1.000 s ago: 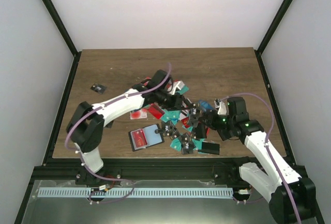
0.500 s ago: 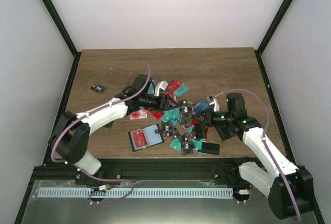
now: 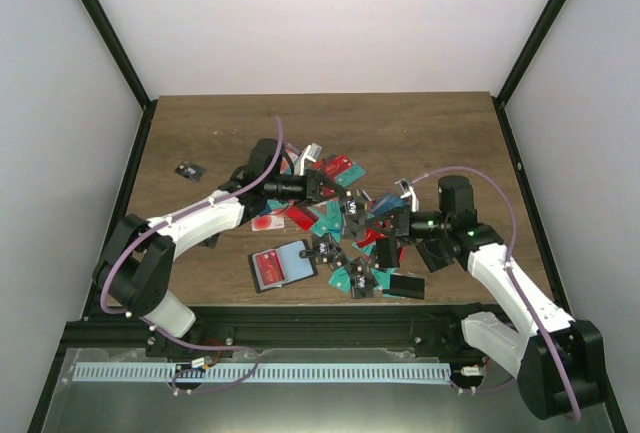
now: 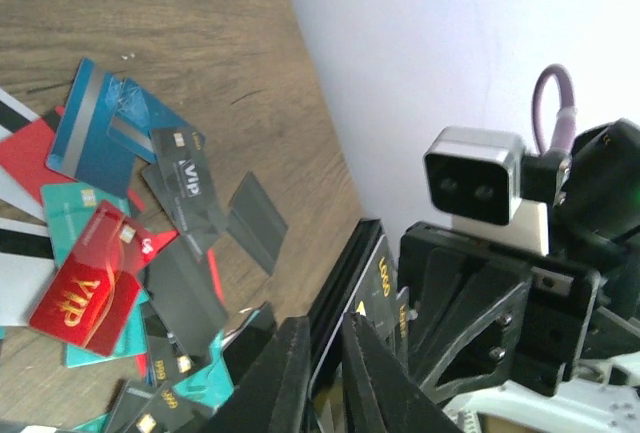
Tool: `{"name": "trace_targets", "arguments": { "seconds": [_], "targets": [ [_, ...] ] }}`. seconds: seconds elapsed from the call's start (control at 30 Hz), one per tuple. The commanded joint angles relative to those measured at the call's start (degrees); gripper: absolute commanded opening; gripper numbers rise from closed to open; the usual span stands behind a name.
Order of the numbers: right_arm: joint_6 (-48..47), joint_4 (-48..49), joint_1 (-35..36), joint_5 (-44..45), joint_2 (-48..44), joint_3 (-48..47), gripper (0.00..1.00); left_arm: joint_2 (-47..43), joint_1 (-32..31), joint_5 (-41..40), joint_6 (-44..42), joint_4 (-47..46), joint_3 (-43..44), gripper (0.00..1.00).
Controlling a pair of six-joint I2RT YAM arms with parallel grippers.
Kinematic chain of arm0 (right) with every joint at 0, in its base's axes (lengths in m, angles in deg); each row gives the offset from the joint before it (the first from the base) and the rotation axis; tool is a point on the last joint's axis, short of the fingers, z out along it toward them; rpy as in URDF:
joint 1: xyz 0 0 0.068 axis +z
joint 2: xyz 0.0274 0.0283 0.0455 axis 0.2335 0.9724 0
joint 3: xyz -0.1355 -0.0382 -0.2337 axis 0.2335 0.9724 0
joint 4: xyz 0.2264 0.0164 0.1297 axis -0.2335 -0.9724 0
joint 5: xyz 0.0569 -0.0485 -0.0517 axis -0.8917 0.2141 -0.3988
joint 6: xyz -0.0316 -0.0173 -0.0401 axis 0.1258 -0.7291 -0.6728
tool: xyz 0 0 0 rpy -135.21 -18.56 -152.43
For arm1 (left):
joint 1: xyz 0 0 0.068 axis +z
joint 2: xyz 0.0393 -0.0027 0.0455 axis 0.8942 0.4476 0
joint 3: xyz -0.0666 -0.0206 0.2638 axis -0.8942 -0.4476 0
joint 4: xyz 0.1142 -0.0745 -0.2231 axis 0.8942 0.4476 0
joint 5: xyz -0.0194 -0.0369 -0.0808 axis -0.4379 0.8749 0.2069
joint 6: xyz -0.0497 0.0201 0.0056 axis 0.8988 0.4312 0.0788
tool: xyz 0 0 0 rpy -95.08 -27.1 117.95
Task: Put the credit cards into the card holder
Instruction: Insert the credit card into the card holder.
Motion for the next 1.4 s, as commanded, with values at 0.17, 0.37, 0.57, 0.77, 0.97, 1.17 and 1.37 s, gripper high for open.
{"name": "trace_targets", "arguments": {
  "seconds": [0.17,0.37,0.57,0.77,0.97,1.17,1.37],
  "targets": [
    [0.9,2.5,0.2,-1.0,1.2,-1.8,0.01,1.2,0.1,1.3,-0.6,-3.3,1.3,0.04],
    [-4.5,-10.6,0.2,17.1,4.1,-3.8,0.86,4.1,0.4,-6.0,-7.4,6.1,4.6,0.04],
    [-5.5,-9.9,0.2,18.1,5.3,-2.4,0.92,7.1,0.6,-9.8,-16.5,18.6,11.1,0.04],
    [-8.0,-4.3,0.2,5.8,5.2,-3.0,0.93,3.2,0.7,-3.1,-17.5,22.0,11.4,0.04],
    [-3.9,5.3,0.5,-6.4,5.3,-2.0,0.89,-2.0,1.0,2.4,-14.2,20.4,8.7,0.04],
    [-0.5,10.9,3.7,-9.6,6.9,-3.9,0.76,-6.4,1.1,5.8,-8.3,14.4,4.9,0.04],
    [6.1,19.4,7.7,-9.9,8.6,-4.4,0.48,-9.4,1.1,6.3,-5.1,12.1,2.6,0.04]
  ]
}}
